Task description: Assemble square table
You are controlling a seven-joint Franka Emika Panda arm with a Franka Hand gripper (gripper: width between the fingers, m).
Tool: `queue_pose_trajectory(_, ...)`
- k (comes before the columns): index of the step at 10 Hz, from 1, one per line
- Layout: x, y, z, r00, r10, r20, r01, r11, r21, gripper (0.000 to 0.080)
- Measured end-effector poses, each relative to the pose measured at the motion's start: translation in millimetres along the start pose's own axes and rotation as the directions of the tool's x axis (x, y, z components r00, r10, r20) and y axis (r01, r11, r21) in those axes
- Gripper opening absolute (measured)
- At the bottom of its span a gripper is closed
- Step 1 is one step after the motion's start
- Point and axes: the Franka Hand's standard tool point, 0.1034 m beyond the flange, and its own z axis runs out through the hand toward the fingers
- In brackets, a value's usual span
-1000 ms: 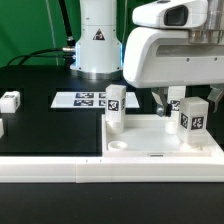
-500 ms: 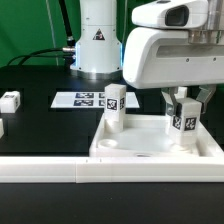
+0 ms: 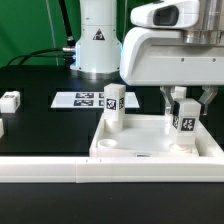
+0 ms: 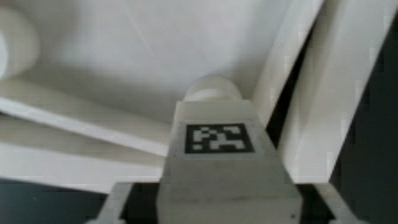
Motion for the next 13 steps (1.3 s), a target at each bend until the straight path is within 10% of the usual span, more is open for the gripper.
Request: queue_pose_trajectory(13, -4.2, -1.6, 1.8, 0.560, 0.828, 0.025, -0.828, 0.560, -0.032, 0.0291)
